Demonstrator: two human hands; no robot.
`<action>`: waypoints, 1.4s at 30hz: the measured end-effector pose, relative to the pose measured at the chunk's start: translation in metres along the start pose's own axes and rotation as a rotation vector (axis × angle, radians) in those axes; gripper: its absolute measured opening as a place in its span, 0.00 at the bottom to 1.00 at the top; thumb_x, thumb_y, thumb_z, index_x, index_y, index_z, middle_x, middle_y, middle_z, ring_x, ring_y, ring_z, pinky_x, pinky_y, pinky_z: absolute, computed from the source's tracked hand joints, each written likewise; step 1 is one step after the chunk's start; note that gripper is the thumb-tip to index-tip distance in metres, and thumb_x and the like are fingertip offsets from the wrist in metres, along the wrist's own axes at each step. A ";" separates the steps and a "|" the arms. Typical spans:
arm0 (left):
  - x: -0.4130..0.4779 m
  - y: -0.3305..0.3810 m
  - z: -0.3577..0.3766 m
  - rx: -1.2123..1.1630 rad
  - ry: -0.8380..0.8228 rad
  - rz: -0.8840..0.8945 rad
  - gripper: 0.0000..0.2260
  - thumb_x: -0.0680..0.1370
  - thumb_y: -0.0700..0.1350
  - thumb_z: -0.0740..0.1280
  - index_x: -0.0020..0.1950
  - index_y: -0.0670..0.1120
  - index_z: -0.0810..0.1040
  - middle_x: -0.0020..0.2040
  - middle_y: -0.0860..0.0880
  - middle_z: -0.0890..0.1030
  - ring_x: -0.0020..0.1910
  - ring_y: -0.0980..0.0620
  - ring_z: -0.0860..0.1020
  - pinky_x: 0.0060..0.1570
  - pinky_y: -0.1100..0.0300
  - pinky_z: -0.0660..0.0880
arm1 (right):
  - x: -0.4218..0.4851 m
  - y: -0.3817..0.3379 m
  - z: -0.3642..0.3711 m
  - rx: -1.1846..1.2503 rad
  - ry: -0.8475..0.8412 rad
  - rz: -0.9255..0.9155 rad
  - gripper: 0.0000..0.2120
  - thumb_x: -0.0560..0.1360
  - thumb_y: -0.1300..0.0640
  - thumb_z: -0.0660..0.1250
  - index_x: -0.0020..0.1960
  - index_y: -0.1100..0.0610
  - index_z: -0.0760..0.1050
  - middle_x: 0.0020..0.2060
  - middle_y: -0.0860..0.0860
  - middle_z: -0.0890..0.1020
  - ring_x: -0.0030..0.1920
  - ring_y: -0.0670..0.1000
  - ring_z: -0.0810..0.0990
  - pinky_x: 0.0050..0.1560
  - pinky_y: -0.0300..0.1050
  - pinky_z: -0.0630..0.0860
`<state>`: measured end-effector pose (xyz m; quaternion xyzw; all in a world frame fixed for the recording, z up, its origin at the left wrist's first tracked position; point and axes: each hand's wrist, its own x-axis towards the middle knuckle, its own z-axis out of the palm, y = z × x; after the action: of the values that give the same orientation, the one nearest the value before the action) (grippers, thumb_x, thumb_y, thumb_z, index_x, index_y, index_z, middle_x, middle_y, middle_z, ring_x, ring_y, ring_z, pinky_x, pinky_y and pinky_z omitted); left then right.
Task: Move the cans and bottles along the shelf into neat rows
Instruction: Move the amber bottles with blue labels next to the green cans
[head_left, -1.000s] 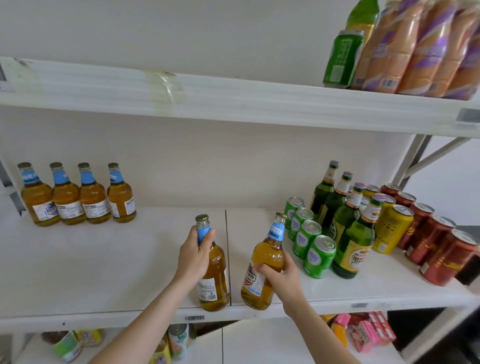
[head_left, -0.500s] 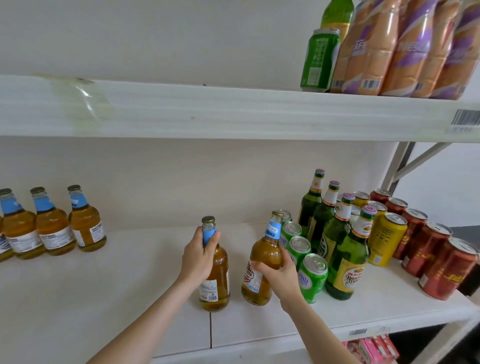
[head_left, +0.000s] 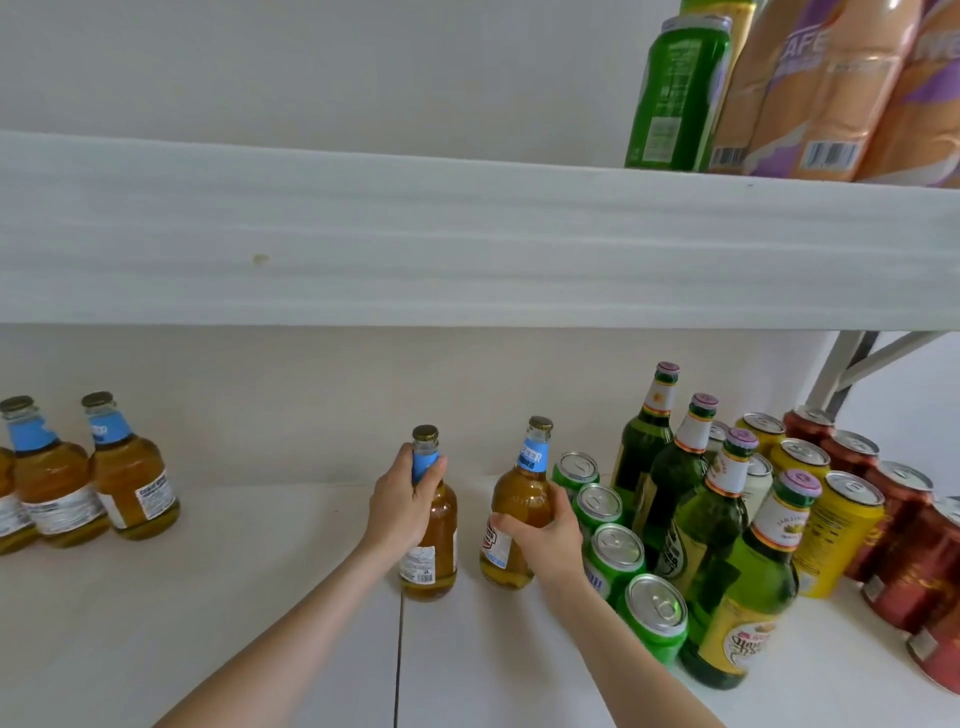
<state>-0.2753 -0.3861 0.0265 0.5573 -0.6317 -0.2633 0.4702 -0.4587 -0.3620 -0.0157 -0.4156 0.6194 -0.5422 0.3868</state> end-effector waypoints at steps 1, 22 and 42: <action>0.005 -0.001 0.003 0.005 -0.003 0.001 0.10 0.81 0.54 0.62 0.55 0.48 0.72 0.44 0.50 0.79 0.44 0.56 0.78 0.42 0.63 0.72 | 0.005 -0.001 0.001 -0.010 0.001 0.003 0.39 0.61 0.53 0.82 0.66 0.43 0.65 0.57 0.45 0.76 0.57 0.50 0.76 0.57 0.50 0.77; 0.053 -0.007 0.041 0.022 -0.042 0.046 0.09 0.81 0.52 0.63 0.56 0.48 0.71 0.49 0.50 0.79 0.47 0.53 0.78 0.49 0.58 0.75 | 0.057 0.008 0.019 -0.049 -0.044 -0.082 0.39 0.61 0.60 0.82 0.63 0.43 0.65 0.55 0.44 0.76 0.56 0.49 0.76 0.56 0.45 0.74; 0.011 -0.074 0.032 -0.220 -0.303 -0.294 0.29 0.76 0.50 0.72 0.73 0.56 0.64 0.62 0.47 0.78 0.60 0.49 0.78 0.62 0.48 0.76 | 0.043 0.027 0.010 0.024 -0.069 -0.009 0.40 0.71 0.58 0.76 0.76 0.50 0.60 0.67 0.50 0.73 0.67 0.50 0.71 0.63 0.45 0.72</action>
<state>-0.2691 -0.4204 -0.0471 0.5429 -0.5745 -0.4769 0.3844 -0.4676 -0.4042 -0.0445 -0.4322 0.5971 -0.5368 0.4106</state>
